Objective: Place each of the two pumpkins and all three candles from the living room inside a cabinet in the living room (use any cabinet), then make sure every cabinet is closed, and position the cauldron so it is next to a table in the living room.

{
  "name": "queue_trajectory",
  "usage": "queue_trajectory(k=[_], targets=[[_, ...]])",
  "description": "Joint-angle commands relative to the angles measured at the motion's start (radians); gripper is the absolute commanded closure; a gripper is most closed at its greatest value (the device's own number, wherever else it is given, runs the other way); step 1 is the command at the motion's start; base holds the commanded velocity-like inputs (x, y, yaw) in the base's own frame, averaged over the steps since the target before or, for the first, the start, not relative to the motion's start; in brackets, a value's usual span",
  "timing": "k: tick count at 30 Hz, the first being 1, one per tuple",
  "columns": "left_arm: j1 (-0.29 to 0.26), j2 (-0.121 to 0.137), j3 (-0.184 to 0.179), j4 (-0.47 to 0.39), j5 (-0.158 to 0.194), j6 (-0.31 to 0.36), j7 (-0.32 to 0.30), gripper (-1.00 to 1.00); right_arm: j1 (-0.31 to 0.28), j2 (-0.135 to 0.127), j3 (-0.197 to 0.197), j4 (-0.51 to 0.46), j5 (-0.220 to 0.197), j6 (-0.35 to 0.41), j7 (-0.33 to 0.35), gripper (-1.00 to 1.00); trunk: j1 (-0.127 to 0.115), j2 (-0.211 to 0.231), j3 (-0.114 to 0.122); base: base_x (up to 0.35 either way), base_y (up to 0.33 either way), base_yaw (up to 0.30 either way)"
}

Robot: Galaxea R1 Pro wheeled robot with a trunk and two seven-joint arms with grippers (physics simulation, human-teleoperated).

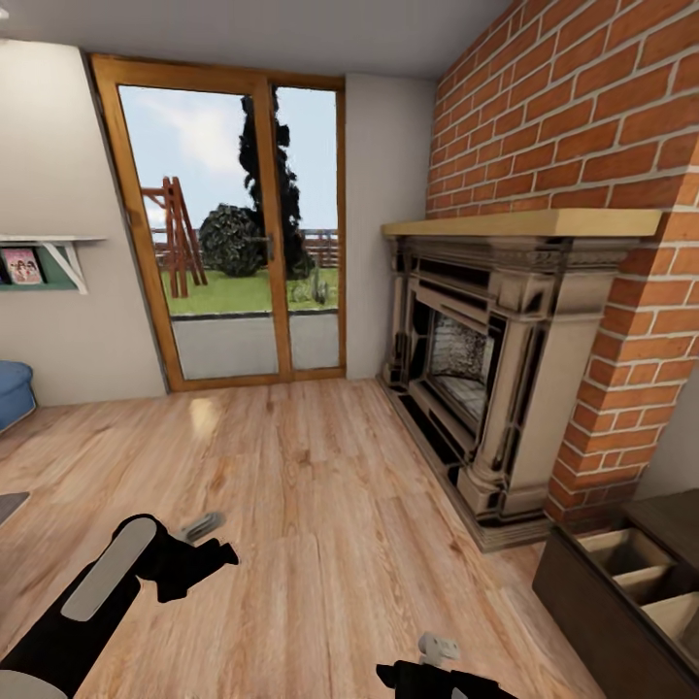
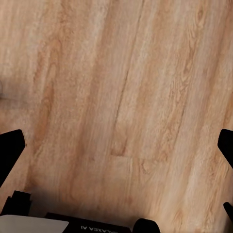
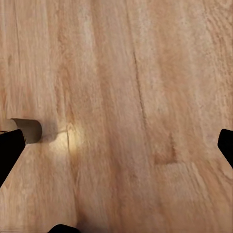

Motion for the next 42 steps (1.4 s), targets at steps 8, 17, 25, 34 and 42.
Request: queue_trajectory(k=[8, 17, 25, 34, 42], targets=[[-0.001, 0.001, 0.001, 0.008, 0.009, 0.000, 0.010, -1.00, -0.001, 0.000, 0.006, 0.000, -0.011, 0.002, 0.002, -1.00, 0.000, -0.001, 0.003, -0.005, 0.012, 0.252], [-0.001, 0.002, -0.005, 0.013, 0.006, 0.000, 0.010, -1.00, -0.001, -0.001, 0.006, 0.000, -0.012, -0.046, 0.004, -1.00, 0.000, -0.001, 0.015, 0.002, 0.002, 0.161], [-0.001, 0.005, -0.007, 0.013, 0.005, 0.000, 0.011, -1.00, -0.001, -0.001, 0.007, 0.000, -0.010, -0.057, 0.015, -1.00, 0.000, -0.001, 0.025, 0.138, 0.131, 0.012], [-0.001, 0.013, 0.002, 0.044, -0.006, 0.000, 0.011, -1.00, -0.001, -0.001, 0.080, 0.000, -0.012, -0.111, 0.012, -1.00, 0.000, -0.001, 0.026, 0.016, 0.103, 0.000], [-0.001, 0.013, 0.003, 0.060, -0.007, 0.000, 0.011, -1.00, -0.001, -0.001, 0.086, 0.000, -0.013, -0.108, 0.012, -1.00, 0.000, -0.001, 0.026, -0.066, 0.121, 0.000]])
